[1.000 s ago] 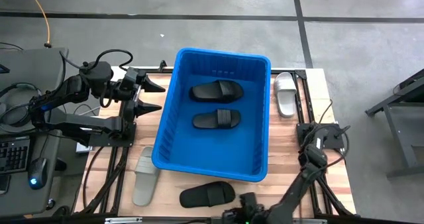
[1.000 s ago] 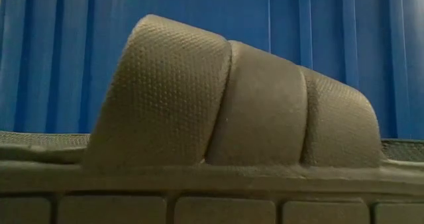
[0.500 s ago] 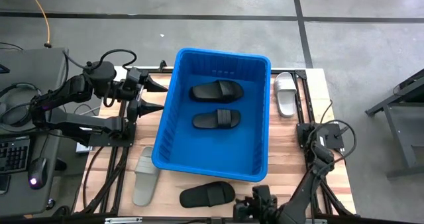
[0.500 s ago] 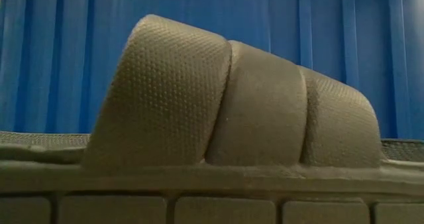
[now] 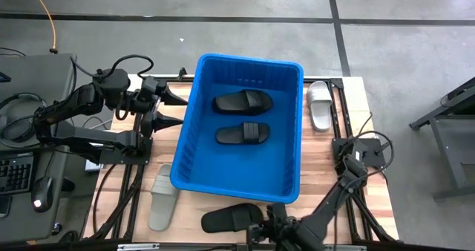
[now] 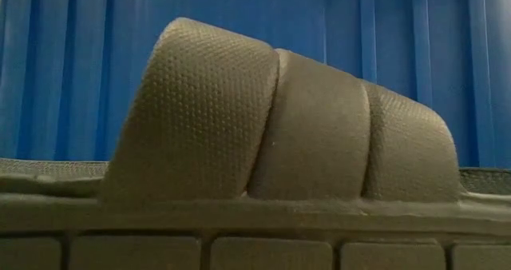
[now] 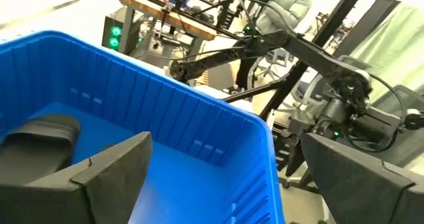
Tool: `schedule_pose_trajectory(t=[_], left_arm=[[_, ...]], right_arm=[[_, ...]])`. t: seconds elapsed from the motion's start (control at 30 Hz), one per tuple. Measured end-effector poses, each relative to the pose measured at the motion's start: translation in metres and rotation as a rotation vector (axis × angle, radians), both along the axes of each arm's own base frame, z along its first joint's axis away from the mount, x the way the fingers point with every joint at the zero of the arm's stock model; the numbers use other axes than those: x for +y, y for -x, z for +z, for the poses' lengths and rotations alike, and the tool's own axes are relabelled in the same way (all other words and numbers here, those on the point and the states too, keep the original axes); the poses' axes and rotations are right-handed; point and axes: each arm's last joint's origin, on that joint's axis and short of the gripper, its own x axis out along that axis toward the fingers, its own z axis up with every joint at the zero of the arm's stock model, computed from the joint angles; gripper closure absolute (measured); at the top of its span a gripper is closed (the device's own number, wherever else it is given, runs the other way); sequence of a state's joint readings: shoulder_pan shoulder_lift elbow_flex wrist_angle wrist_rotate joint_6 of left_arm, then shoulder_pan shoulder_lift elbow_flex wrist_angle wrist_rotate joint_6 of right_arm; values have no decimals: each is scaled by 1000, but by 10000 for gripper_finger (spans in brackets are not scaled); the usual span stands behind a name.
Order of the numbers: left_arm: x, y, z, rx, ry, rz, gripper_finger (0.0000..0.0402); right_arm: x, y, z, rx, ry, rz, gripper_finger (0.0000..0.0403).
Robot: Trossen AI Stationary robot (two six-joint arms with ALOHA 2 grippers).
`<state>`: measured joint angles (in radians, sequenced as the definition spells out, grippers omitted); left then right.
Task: Pick and place slides into bin
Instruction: Put the black slide into the blue container
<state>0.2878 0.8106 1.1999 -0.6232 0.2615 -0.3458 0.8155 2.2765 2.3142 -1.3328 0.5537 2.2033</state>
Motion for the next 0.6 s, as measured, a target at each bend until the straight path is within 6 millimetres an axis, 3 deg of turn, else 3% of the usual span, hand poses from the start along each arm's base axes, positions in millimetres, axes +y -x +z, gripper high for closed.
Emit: schedule_pose_trajectory(t=[0.33,0.6], left_arm=[[-6,4,2,-18,145,-160,23],[-11,16,6,-49,223,-175,23]], right_arm=[[1,-7,1,107,28,332,210],[3,-5,0,144,37,419,210]])
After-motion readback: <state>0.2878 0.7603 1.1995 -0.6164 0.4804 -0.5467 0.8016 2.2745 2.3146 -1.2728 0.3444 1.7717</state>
